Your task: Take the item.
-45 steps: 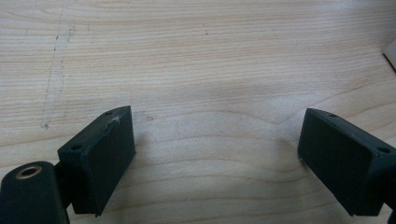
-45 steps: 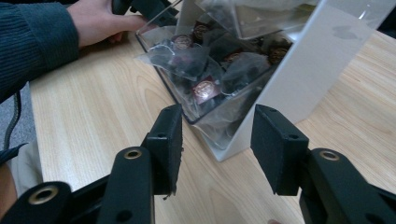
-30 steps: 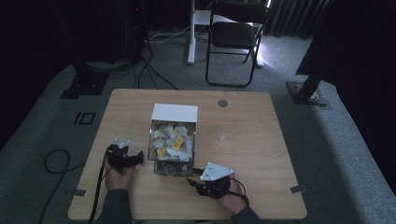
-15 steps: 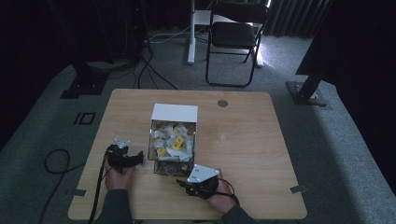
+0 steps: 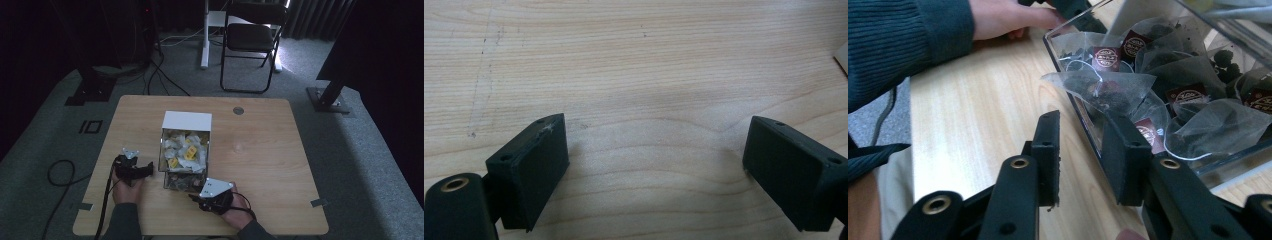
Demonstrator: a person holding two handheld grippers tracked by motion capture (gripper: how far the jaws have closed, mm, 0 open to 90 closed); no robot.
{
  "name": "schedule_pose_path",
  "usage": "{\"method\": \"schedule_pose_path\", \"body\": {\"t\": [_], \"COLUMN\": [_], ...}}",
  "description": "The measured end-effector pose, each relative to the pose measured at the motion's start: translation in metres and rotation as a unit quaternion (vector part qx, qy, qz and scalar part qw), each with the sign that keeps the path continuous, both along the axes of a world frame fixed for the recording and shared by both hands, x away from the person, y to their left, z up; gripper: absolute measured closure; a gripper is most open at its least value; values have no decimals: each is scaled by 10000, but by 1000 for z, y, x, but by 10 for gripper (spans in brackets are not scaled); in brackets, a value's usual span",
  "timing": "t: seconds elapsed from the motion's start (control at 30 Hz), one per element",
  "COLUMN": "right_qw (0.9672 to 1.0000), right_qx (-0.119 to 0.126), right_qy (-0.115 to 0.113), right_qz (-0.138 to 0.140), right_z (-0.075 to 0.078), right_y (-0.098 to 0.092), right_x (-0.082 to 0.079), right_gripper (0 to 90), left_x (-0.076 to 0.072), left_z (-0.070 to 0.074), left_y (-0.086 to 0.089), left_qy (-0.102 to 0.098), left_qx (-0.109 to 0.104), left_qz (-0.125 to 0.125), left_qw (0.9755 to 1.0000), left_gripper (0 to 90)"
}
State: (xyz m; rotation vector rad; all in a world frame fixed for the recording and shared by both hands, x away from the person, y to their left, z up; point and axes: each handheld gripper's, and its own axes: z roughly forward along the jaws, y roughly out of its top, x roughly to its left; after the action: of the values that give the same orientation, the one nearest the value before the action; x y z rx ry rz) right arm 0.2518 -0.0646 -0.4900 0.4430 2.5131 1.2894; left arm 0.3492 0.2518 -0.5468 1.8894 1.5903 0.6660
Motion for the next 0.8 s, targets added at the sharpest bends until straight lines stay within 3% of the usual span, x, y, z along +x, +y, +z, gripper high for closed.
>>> {"method": "schedule_pose_path", "body": {"t": [0.3,0.33,0.5,0.63,0.8], "right_qw": [9995,9995,9993,9990,9980], "right_qx": [-87,-84,38,-1,-100], "right_qy": [23,8,-340,-449,-618], "right_qz": [291,309,147,37,-118], "right_z": [2,2,5,3,0], "right_y": [2,3,16,24,32], "right_x": [-7,-8,-15,-15,-15], "right_gripper": [747,729,464,399,434], "left_x": [0,0,0,0,0], "left_z": [0,0,0,0,0], "left_y": [0,0,0,0,0], "left_qy": [-5,-6,-5,-5,-5], "left_qx": [-1,0,-1,-1,-2], "left_qz": [0,0,0,-1,0], "left_qw": [10000,10000,10000,10000,10000], "left_gripper": [115,115,115,115,115]}}
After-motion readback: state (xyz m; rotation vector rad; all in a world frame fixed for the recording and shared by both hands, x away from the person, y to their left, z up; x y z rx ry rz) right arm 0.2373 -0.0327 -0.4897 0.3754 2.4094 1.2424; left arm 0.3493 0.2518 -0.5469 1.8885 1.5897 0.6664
